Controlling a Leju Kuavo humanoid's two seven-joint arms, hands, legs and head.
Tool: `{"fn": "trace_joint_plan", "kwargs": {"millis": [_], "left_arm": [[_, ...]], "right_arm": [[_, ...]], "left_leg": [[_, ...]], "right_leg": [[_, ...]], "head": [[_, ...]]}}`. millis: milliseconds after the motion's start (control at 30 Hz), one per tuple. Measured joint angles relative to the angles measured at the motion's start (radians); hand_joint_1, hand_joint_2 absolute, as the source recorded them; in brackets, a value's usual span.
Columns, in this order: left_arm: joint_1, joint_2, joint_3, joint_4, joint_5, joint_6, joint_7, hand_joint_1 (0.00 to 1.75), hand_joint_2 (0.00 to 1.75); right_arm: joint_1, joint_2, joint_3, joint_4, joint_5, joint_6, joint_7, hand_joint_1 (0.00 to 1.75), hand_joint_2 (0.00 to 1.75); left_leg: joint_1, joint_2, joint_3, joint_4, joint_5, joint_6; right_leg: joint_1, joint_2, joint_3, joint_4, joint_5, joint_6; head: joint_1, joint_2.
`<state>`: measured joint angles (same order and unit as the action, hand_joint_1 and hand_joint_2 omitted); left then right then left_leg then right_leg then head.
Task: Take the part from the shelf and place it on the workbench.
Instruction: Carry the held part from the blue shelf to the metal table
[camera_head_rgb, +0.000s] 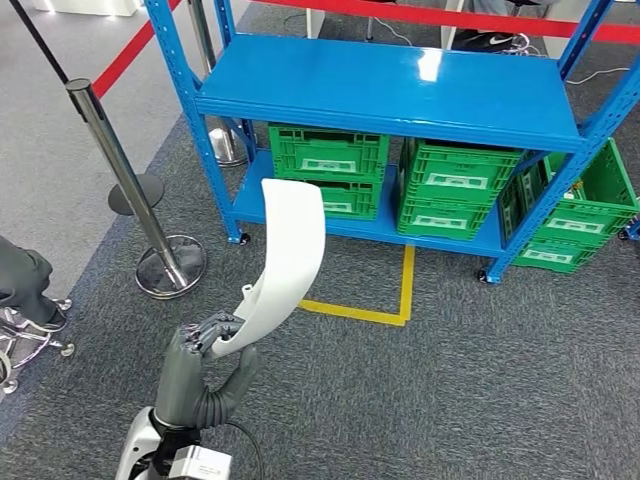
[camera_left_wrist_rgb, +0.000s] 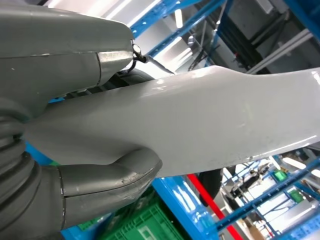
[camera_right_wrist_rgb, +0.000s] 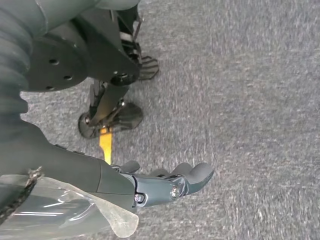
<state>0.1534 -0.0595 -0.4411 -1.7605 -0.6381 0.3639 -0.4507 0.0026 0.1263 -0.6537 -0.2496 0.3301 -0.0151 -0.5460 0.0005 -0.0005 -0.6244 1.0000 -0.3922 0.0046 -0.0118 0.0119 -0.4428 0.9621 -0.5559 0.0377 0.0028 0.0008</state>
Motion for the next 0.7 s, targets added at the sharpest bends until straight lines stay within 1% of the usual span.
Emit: {"fn": "trace_joint_plan", "kwargs": {"millis": [33, 67, 100, 133, 167, 200, 233, 267, 300, 333, 367, 400, 433, 467, 500, 533, 567, 600, 633, 667, 700], "left_arm": [[0.001, 0.000, 0.000, 0.000, 0.001, 0.001, 0.000, 1.75, 1.75], [0.002, 0.001, 0.000, 0.000, 0.001, 0.002, 0.000, 1.75, 1.75], [0.003, 0.001, 0.001, 0.000, 0.002, 0.002, 0.000, 1.75, 1.75], [0.003, 0.001, 0.001, 0.000, 0.002, 0.003, 0.000, 1.75, 1.75], [0.003, 0.002, 0.001, 0.000, 0.003, 0.003, 0.000, 1.75, 1.75], [0.004, 0.002, 0.001, 0.000, 0.004, 0.003, 0.000, 1.75, 1.75], [0.004, 0.003, 0.001, 0.000, 0.004, 0.003, 0.001, 1.75, 1.75], [0.004, 0.004, 0.001, 0.000, 0.005, 0.003, 0.002, 1.75, 1.75], [0.004, 0.005, 0.001, 0.001, 0.005, 0.003, 0.004, 1.75, 1.75], [0.004, 0.005, 0.001, 0.001, 0.006, 0.003, 0.006, 1.75, 1.75], [0.004, 0.006, 0.001, 0.001, 0.007, 0.003, 0.008, 1.75, 1.75], [0.003, 0.006, 0.002, 0.001, 0.008, 0.003, 0.011, 1.75, 1.75], [0.003, 0.006, 0.002, 0.001, 0.009, 0.004, 0.012, 1.75, 1.75], [0.002, 0.005, 0.002, 0.001, 0.011, 0.004, 0.013, 1.75, 1.75], [0.002, 0.005, 0.002, 0.001, 0.013, 0.005, 0.014, 1.75, 1.75], [0.002, 0.005, 0.002, 0.001, 0.015, 0.005, 0.014, 1.75, 1.75], [0.002, 0.005, 0.002, 0.001, 0.016, 0.006, 0.014, 1.75, 1.75], [0.002, 0.005, 0.002, 0.001, 0.017, 0.006, 0.015, 1.75, 1.75], [0.003, 0.004, 0.002, 0.001, 0.017, 0.006, 0.015, 1.75, 1.75], [0.003, 0.004, 0.002, 0.001, 0.018, 0.006, 0.015, 1.75, 1.75], [0.004, 0.004, 0.002, 0.001, 0.018, 0.006, 0.016, 1.75, 1.75]], "right_arm": [[0.001, 0.000, -0.002, 0.000, 0.001, 0.000, 0.000, 0.00, 1.75], [0.001, 0.000, -0.005, 0.000, 0.001, 0.000, 0.001, 0.00, 1.75], [0.001, 0.000, -0.008, 0.000, 0.001, 0.000, 0.001, 0.00, 1.75], [0.000, 0.000, -0.010, 0.000, 0.001, -0.001, 0.002, 0.00, 1.75], [-0.001, 0.000, -0.012, 0.000, 0.002, -0.001, 0.002, 0.00, 1.75], [-0.001, 0.000, -0.013, 0.000, 0.002, -0.001, 0.002, 0.00, 1.75], [0.000, 0.000, -0.014, 0.000, 0.002, -0.001, 0.002, 0.00, 1.75], [0.000, 0.000, -0.015, 0.000, 0.002, -0.001, 0.002, 0.00, 1.75], [0.000, 0.000, -0.016, 0.000, 0.002, -0.001, 0.002, 0.00, 1.75], [-0.001, 0.000, -0.018, 0.000, 0.002, -0.001, 0.002, 0.00, 1.75], [-0.001, 0.001, -0.021, 0.000, 0.003, -0.002, 0.002, 0.00, 1.75], [-0.001, 0.002, -0.024, 0.000, 0.004, -0.002, 0.002, 0.00, 1.75], [-0.001, 0.002, -0.027, 0.000, 0.006, -0.003, 0.001, 0.00, 1.75], [-0.001, 0.004, -0.031, 0.000, 0.009, -0.003, 0.001, 0.00, 1.75], [-0.001, 0.005, -0.034, 0.000, 0.013, -0.004, 0.000, 0.00, 1.75], [-0.001, 0.006, -0.037, 0.000, 0.017, -0.004, 0.000, 0.00, 1.75], [0.000, 0.006, -0.039, 0.000, 0.019, -0.004, 0.000, 0.00, 1.75], [0.001, 0.007, -0.041, 0.000, 0.020, -0.005, 0.000, 0.00, 1.75], [0.001, 0.007, -0.043, 0.000, 0.021, -0.005, -0.001, 0.00, 1.75], [0.001, 0.007, -0.045, 0.000, 0.021, -0.005, -0.001, 0.00, 1.75], [0.001, 0.007, -0.046, 0.000, 0.022, -0.005, -0.001, 0.00, 1.75]], "left_leg": [[0.001, 0.000, -0.003, 0.001, 0.002, -0.005], [0.002, -0.001, -0.008, 0.009, -0.012, -0.011], [0.003, -0.001, -0.017, 0.032, -0.042, -0.016], [0.005, -0.001, -0.031, 0.077, -0.090, -0.020], [0.005, -0.001, -0.047, 0.141, -0.142, -0.023], [0.006, -0.001, -0.062, 0.211, -0.184, -0.025], [0.006, -0.001, -0.069, 0.269, -0.207, -0.026], [0.006, -0.001, -0.064, 0.299, -0.206, -0.024], [0.005, -0.001, -0.041, 0.291, -0.186, -0.020], [0.004, -0.001, 0.000, 0.247, -0.157, -0.013], [0.001, -0.001, 0.051, 0.177, -0.139, -0.003], [-0.003, 0.000, 0.103, 0.100, -0.133, 0.007], [-0.007, 0.000, 0.142, 0.037, -0.136, 0.015], [-0.011, 0.000, 0.163, -0.002, -0.143, 0.021], [-0.015, 0.000, 0.169, -0.019, -0.142, 0.024], [-0.016, 0.001, 0.164, -0.028, -0.133, 0.027], [-0.015, 0.002, 0.156, -0.035, -0.120, 0.031], [-0.013, 0.004, 0.146, -0.042, -0.106, 0.035], [-0.009, 0.006, 0.134, -0.047, -0.091, 0.038], [-0.009, 0.007, 0.119, -0.047, -0.078, 0.040], [-0.008, 0.007, 0.101, -0.046, -0.065, 0.041]], "right_leg": [[0.000, -0.003, -0.008, 0.002, 0.006, -0.008], [0.000, -0.007, -0.018, 0.003, 0.014, -0.018], [-0.001, -0.011, -0.027, 0.003, 0.022, -0.029], [0.000, -0.015, -0.039, 0.004, 0.032, -0.039], [0.003, -0.018, -0.051, 0.007, 0.041, -0.046], [0.006, -0.021, -0.063, 0.010, 0.050, -0.050], [0.009, -0.024, -0.080, 0.015, 0.059, -0.051], [0.012, -0.027, -0.096, 0.020, 0.067, -0.053], [0.015, -0.029, -0.112, 0.026, 0.075, -0.053], [0.019, -0.030, -0.127, 0.031, 0.082, -0.053], [0.021, -0.030, -0.138, 0.036, 0.089, -0.053], [0.023, -0.030, -0.147, 0.039, 0.095, -0.050], [0.022, -0.030, -0.152, 0.041, 0.103, -0.046], [0.020, -0.031, -0.156, 0.040, 0.111, -0.039], [0.017, -0.032, -0.159, 0.038, 0.120, -0.032], [0.015, -0.033, -0.163, 0.036, 0.127, -0.025], [0.013, -0.030, -0.168, 0.039, 0.121, -0.019], [0.012, -0.026, -0.176, 0.053, 0.096, -0.014], [0.011, -0.022, -0.189, 0.084, 0.054, -0.009], [0.009, -0.017, -0.204, 0.135, 0.001, -0.004], [0.007, -0.016, -0.219, 0.199, -0.045, 0.001]], "head": [[0.000, 0.000], [-0.001, 0.000], [-0.002, 0.000], [-0.003, 0.000], [-0.005, 0.000], [-0.006, 0.000], [-0.006, 0.000], [-0.006, 0.000], [-0.006, 0.000], [-0.006, 0.000], [-0.006, 0.000], [-0.005, 0.000], [-0.005, 0.000], [-0.005, 0.000], [-0.006, 0.000], [-0.006, 0.000], [-0.006, 0.000], [-0.004, 0.000], [-0.002, 0.000], [0.000, 0.000], [0.002, 0.000]]}}
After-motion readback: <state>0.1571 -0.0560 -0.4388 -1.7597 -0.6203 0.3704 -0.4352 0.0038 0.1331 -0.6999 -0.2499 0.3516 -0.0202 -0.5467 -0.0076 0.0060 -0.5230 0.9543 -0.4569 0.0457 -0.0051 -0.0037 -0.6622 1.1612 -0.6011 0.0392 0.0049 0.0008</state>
